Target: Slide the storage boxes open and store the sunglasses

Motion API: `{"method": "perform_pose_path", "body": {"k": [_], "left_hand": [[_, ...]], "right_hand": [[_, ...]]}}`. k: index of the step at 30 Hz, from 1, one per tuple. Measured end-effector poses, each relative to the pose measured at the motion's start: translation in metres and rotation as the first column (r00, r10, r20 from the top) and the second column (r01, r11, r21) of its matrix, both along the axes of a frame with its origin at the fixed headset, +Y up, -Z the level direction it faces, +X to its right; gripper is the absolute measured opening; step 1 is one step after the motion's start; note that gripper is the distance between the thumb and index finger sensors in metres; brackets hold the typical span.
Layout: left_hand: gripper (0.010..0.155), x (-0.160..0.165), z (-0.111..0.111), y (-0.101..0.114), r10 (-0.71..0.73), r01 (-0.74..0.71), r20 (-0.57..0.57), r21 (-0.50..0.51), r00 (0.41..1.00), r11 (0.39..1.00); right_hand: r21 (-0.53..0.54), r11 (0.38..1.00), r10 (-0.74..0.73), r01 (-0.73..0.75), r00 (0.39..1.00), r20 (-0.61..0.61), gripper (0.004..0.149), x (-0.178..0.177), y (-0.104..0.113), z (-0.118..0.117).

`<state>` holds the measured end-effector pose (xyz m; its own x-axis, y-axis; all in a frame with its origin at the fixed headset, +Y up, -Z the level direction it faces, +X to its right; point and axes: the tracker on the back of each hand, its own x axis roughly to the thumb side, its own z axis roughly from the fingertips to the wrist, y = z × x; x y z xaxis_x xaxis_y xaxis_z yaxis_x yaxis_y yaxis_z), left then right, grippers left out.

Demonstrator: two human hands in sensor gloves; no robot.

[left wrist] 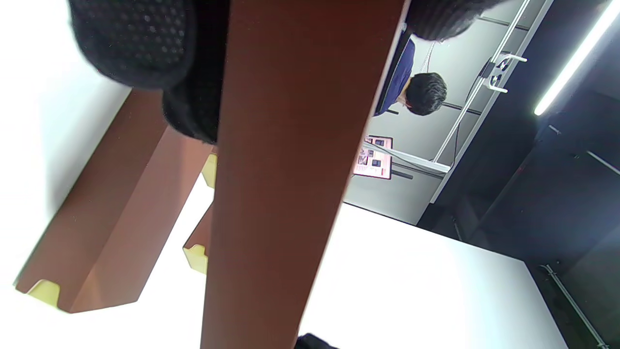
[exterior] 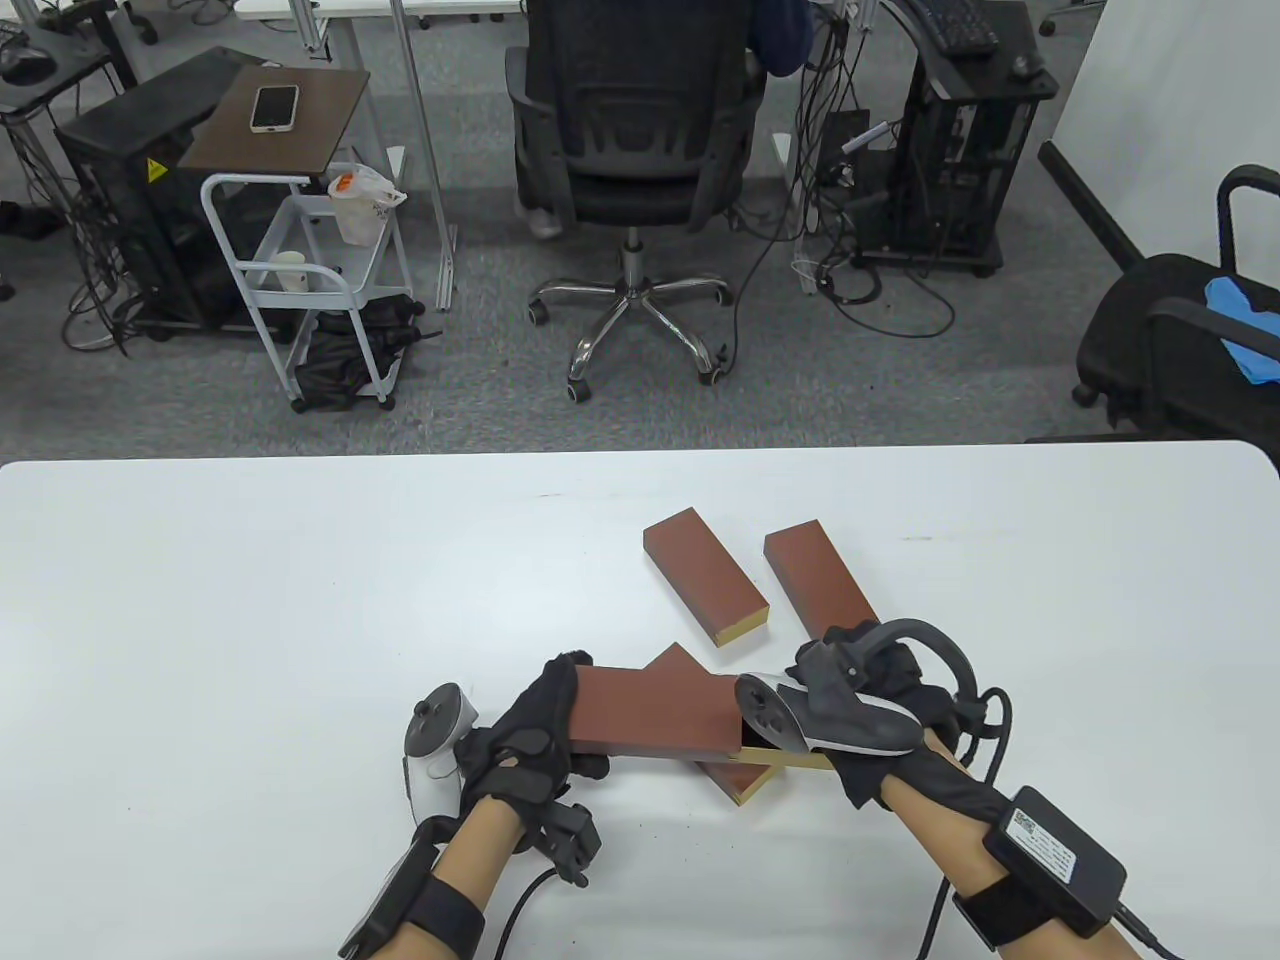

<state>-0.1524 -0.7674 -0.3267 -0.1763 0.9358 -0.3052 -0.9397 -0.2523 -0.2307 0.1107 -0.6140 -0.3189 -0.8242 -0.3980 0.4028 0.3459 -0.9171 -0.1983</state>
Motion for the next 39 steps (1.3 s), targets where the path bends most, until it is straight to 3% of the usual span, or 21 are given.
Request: {"method": "perform_pose_path", "body": {"k": [22,27,32,35,39], "left_hand": [[0.076,-0.002,0.0,-0.01,-0.021,0.021,-0.016,-0.024,1.0,1.0],[0.076,0.001,0.0,-0.011,-0.005,0.005,0.012,-0.017,1.0,1.0],[0.076,0.005,0.0,-0.009,0.004,-0.004,0.042,-0.004,0.999,1.0],[0.076,0.005,-0.001,-0.011,0.002,-0.003,0.042,0.008,0.999,1.0],[0.076,0.004,-0.002,-0.011,0.023,-0.024,0.033,0.02,0.999,1.0]], "right_hand": [[-0.064,0.985,-0.154,0.158,0.986,0.064,0.038,-0.005,-0.025,-0.009],[-0.085,0.94,-0.322,0.329,0.943,0.085,0.04,0.008,-0.013,-0.01],[0.036,0.818,-0.573,0.574,0.807,0.142,0.049,0.049,0.002,-0.018],[0.034,0.706,-0.689,0.707,0.676,0.26,0.059,0.081,-0.006,-0.025],[0.039,0.496,-0.81,0.867,0.447,0.381,0.071,0.118,-0.029,-0.028]]}}
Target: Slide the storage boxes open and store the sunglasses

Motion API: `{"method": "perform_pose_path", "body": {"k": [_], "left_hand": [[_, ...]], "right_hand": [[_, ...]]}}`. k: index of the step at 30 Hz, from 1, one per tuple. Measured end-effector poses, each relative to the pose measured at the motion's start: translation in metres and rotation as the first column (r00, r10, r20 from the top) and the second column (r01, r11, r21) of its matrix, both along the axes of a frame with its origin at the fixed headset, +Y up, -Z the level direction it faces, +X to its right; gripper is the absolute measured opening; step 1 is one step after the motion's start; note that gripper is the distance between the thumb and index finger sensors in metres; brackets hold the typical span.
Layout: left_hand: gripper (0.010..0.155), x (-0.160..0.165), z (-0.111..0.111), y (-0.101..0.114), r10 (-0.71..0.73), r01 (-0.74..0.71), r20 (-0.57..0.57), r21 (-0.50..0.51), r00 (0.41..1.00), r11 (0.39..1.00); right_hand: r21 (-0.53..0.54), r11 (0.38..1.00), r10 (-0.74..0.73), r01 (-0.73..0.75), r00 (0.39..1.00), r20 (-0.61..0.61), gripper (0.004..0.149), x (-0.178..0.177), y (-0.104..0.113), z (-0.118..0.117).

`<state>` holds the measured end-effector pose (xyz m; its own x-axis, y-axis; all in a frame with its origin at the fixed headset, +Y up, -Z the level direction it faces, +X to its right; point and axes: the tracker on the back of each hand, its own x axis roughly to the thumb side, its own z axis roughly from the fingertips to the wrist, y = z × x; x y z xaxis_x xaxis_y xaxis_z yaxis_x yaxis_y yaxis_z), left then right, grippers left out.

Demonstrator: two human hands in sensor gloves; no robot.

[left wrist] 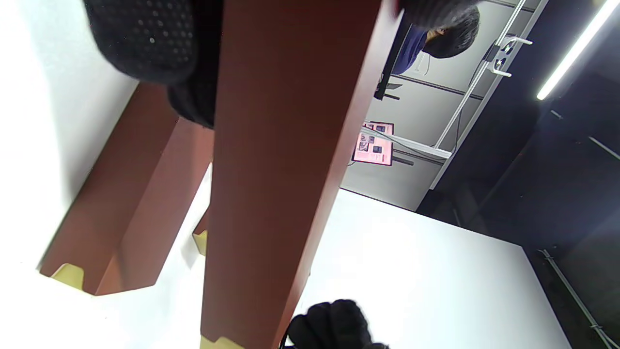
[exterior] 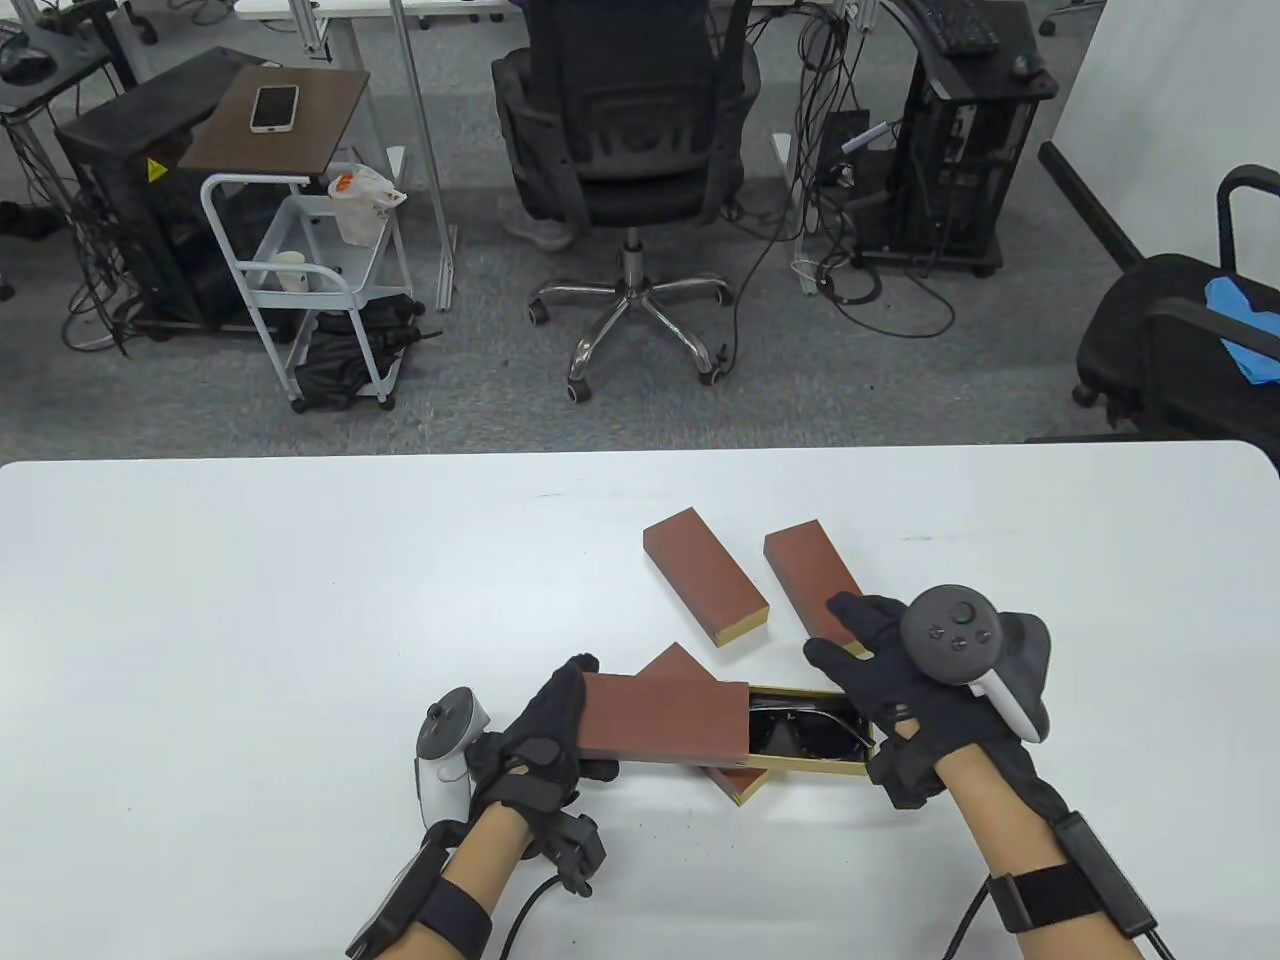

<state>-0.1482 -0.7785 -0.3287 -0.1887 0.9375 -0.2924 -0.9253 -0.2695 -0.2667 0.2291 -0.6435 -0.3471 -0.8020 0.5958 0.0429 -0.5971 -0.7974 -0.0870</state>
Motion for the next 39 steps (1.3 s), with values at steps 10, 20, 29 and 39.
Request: {"method": "perform_pose_path", "body": {"k": [10,20,29,39], "left_hand": [[0.076,0.0,0.0,0.0,0.055,-0.055,-0.005,0.022,0.998,0.998],[0.075,0.001,0.0,-0.002,0.035,-0.035,-0.005,0.023,0.999,0.999],[0.075,0.001,0.0,-0.003,0.028,-0.028,-0.018,0.018,0.999,0.999],[0.076,0.005,0.0,0.003,0.048,-0.049,0.032,0.014,0.998,0.999]], "right_hand": [[-0.201,0.747,-0.641,0.634,0.767,0.033,0.062,0.016,-0.071,0.007],[-0.105,0.791,-0.602,0.603,0.797,0.038,0.048,0.016,-0.078,0.015],[-0.052,0.82,-0.566,0.57,0.821,0.074,0.046,0.017,-0.076,0.02],[-0.108,0.654,-0.756,0.749,0.647,-0.093,0.084,0.005,-0.084,0.025]]}}
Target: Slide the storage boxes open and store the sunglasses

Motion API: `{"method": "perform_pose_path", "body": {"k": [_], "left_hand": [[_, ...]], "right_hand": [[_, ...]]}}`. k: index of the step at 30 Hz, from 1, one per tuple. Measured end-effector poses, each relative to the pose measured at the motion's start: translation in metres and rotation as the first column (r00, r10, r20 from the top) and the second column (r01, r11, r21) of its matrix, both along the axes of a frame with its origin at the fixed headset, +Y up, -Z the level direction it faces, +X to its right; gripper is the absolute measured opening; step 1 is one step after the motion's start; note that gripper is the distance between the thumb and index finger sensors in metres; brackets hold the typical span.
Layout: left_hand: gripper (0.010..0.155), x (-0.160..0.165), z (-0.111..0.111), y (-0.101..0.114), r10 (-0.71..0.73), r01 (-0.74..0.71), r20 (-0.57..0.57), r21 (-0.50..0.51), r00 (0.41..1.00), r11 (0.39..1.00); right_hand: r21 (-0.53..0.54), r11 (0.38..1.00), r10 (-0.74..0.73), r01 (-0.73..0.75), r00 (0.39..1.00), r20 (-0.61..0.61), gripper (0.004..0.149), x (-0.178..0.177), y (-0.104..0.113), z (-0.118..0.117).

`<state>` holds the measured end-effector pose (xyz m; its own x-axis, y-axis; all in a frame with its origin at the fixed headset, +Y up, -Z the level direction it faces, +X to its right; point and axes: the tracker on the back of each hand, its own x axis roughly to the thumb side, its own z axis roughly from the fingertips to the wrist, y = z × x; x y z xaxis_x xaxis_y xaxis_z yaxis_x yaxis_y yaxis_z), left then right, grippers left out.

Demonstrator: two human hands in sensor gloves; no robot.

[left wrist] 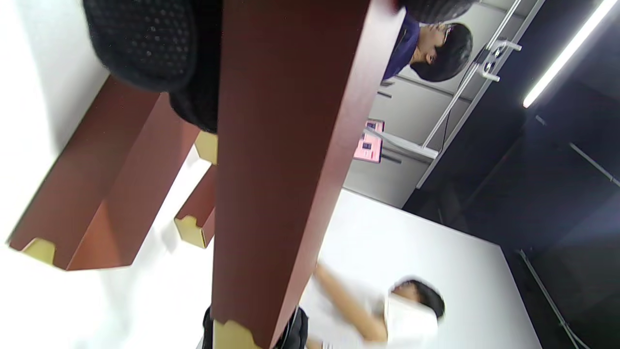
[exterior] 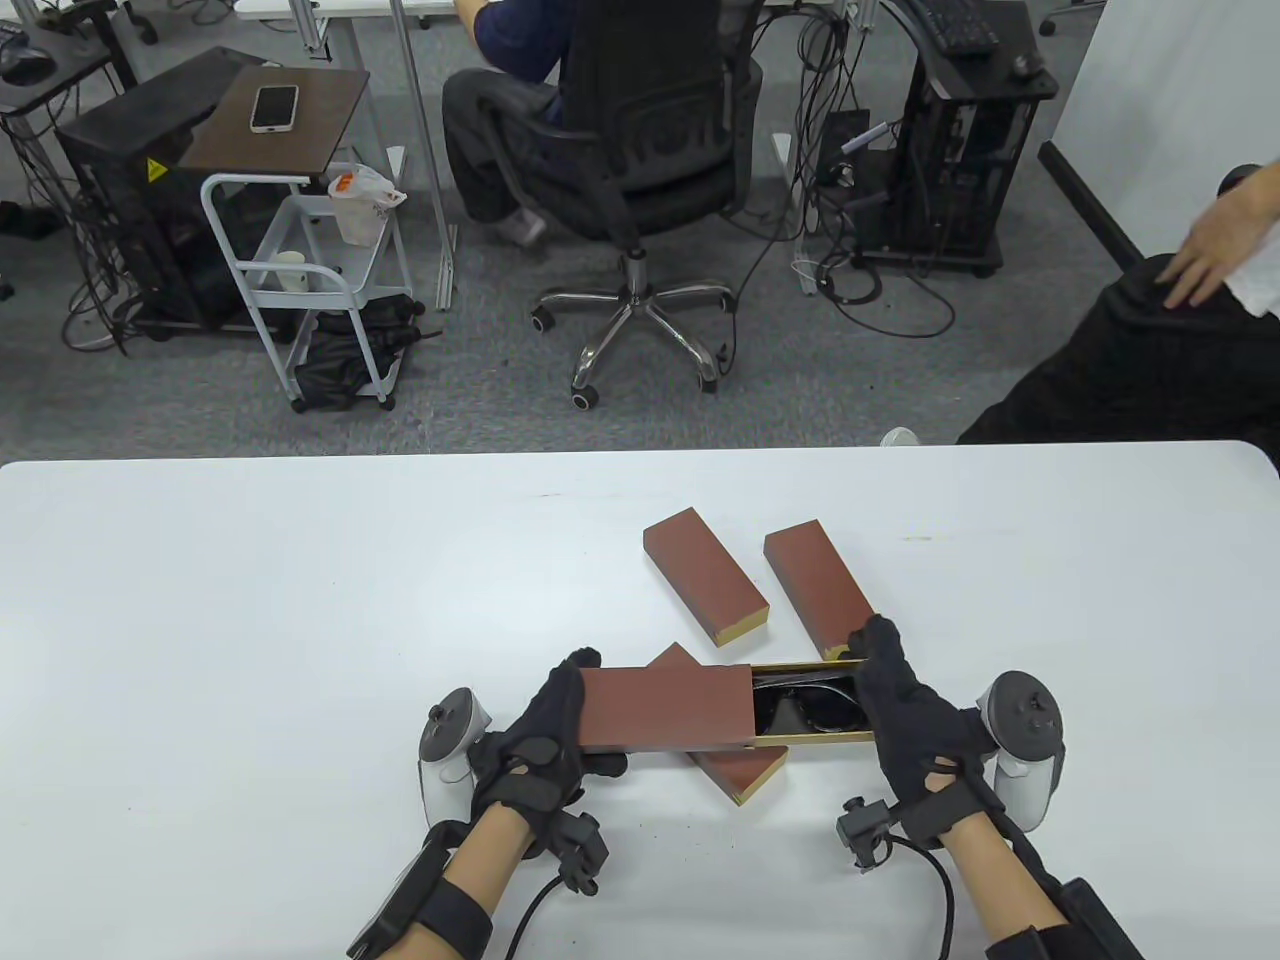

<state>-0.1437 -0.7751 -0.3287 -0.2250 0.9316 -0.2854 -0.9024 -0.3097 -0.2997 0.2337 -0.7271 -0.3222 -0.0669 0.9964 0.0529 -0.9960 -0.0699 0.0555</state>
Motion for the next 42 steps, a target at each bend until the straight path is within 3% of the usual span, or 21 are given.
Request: {"method": "perform_pose_path", "body": {"k": [9,15,22,32,39,41,42], "left_hand": [[0.078,0.0,0.0,0.01,-0.095,0.095,0.028,-0.001,0.995,0.995],[0.077,0.004,0.004,0.006,-0.019,0.018,-0.02,-0.041,1.0,0.999],[0.077,0.021,0.009,0.008,-0.002,0.004,0.05,-0.035,0.999,0.999],[0.078,0.046,0.018,0.008,0.011,-0.002,0.17,-0.053,0.985,0.999],[0.078,0.045,0.018,0.005,0.015,-0.005,0.174,-0.059,0.985,0.998],[0.078,0.043,0.016,0.003,-0.016,0.023,0.158,-0.043,0.987,0.999],[0.078,0.041,0.015,0.002,-0.031,0.037,0.15,-0.035,0.988,0.999]], "right_hand": [[-0.013,0.997,-0.071,0.07,0.991,-0.113,0.089,0.002,0.0,0.0],[-0.022,0.996,-0.095,0.092,0.983,-0.156,0.089,-0.002,0.0,0.001],[-0.012,0.998,-0.068,0.067,0.978,-0.199,0.09,-0.017,0.0,0.005],[-0.028,1.0,-0.024,0.015,0.934,-0.355,0.09,-0.043,-0.003,0.012],[-0.041,0.999,0.002,-0.018,0.933,-0.361,0.09,-0.044,-0.004,0.013],[0.012,0.997,0.071,-0.071,0.945,-0.321,0.089,-0.042,0.0,0.013],[0.085,0.983,0.179,-0.161,0.944,-0.279,0.088,-0.041,0.005,0.013]]}}
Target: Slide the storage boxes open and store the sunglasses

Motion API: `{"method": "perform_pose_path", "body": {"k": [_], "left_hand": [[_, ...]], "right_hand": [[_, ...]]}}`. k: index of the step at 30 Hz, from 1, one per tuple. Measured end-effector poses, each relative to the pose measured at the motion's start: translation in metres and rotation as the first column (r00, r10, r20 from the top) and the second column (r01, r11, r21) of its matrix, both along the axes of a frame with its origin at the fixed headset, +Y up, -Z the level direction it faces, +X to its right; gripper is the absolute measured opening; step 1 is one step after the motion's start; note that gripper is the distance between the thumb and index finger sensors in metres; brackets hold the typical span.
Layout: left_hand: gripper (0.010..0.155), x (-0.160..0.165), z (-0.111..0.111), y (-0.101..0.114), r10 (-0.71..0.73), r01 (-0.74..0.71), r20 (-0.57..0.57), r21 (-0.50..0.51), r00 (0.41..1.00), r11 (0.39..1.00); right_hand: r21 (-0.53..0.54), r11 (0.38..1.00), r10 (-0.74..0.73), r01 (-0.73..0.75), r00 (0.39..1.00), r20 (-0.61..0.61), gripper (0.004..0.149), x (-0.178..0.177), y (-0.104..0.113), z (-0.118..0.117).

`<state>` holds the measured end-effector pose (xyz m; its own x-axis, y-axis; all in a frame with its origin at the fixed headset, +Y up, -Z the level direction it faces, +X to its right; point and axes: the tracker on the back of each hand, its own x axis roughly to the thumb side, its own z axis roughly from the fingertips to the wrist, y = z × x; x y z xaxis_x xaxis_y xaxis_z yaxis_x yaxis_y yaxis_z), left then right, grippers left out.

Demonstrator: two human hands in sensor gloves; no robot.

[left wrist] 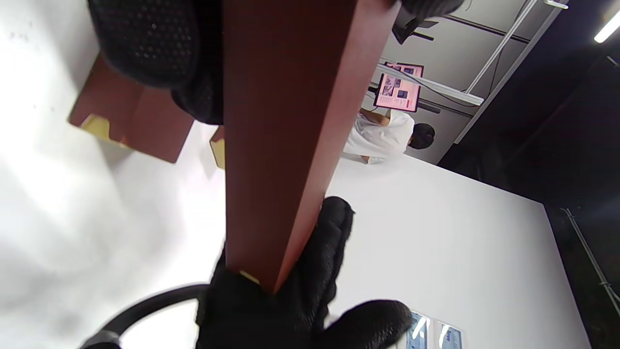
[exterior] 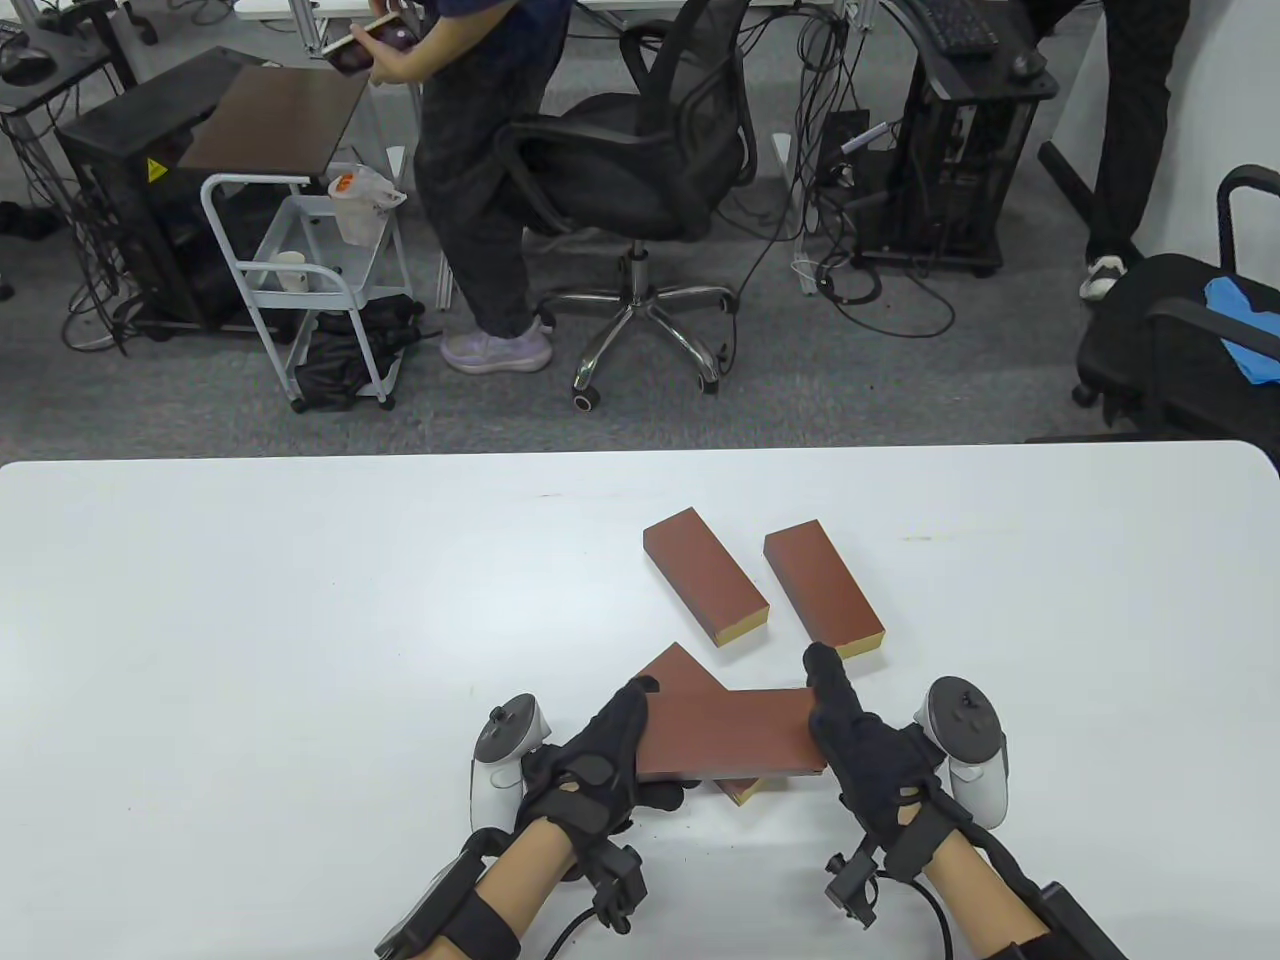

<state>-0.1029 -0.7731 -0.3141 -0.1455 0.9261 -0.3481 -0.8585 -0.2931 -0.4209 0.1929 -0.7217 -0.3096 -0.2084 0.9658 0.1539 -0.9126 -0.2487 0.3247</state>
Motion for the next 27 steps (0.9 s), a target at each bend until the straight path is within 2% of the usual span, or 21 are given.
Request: {"method": "perform_pose_path", "body": {"k": [2,4,5,6,9,10,12,13,15,18,22,26,27], "left_hand": [[0.077,-0.002,-0.001,-0.001,-0.031,0.031,-0.007,0.006,0.999,1.0],[0.077,-0.002,-0.002,-0.002,-0.068,0.068,-0.009,0.028,0.998,0.997],[0.077,0.0,-0.002,-0.003,-0.075,0.075,-0.004,0.033,0.997,0.997],[0.077,0.001,-0.001,-0.003,-0.074,0.074,0.002,0.033,0.997,0.997],[0.077,0.006,0.0,-0.004,-0.055,0.053,0.038,0.044,0.998,0.998],[0.077,0.008,0.001,-0.004,-0.054,0.052,0.05,0.047,0.997,0.998],[0.077,0.008,0.001,-0.005,-0.077,0.075,0.043,0.052,0.996,0.996],[0.077,0.008,0.001,-0.005,-0.092,0.089,0.045,0.058,0.995,0.994],[0.077,0.007,0.0,-0.005,-0.12,0.116,0.048,0.072,0.992,0.991],[0.077,0.004,-0.003,-0.002,-0.199,0.194,0.034,0.108,0.979,0.975],[0.074,-0.001,-0.005,0.004,-0.346,0.345,-0.026,0.175,0.938,0.922],[0.066,-0.012,-0.006,0.014,-0.446,0.479,-0.182,0.222,0.876,0.849],[0.065,-0.017,-0.007,0.018,-0.484,0.531,-0.23,0.244,0.844,0.811]], "right_hand": [[0.133,0.975,0.173,-0.175,0.985,0.024,0.087,-0.001,0.01,0.002],[0.291,0.894,0.347,-0.341,0.937,0.033,0.082,-0.009,0.023,0.008],[0.355,0.833,0.435,-0.425,0.899,0.056,0.082,-0.016,0.029,0.013],[0.378,0.801,0.478,-0.464,0.876,0.064,0.081,-0.02,0.031,0.015],[0.466,0.645,0.643,-0.606,0.76,0.098,0.079,-0.039,0.034,0.026],[0.494,0.556,0.7,-0.668,0.697,0.155,0.076,-0.047,0.034,0.031],[0.522,0.437,0.747,-0.732,0.619,0.243,0.074,-0.054,0.035,0.036],[0.522,0.412,0.755,-0.747,0.6,0.263,0.074,-0.056,0.035,0.038],[0.509,0.389,0.776,-0.768,0.571,0.269,0.074,-0.06,0.034,0.039],[0.494,0.388,0.786,-0.778,0.559,0.263,0.075,-0.06,0.032,0.038],[0.473,0.385,0.794,-0.793,0.546,0.269,0.075,-0.056,0.03,0.035],[0.384,0.38,0.794,-0.841,0.51,0.332,0.075,-0.036,0.027,0.023],[0.345,0.374,0.796,-0.861,0.489,0.356,0.075,-0.026,0.025,0.019]]}}
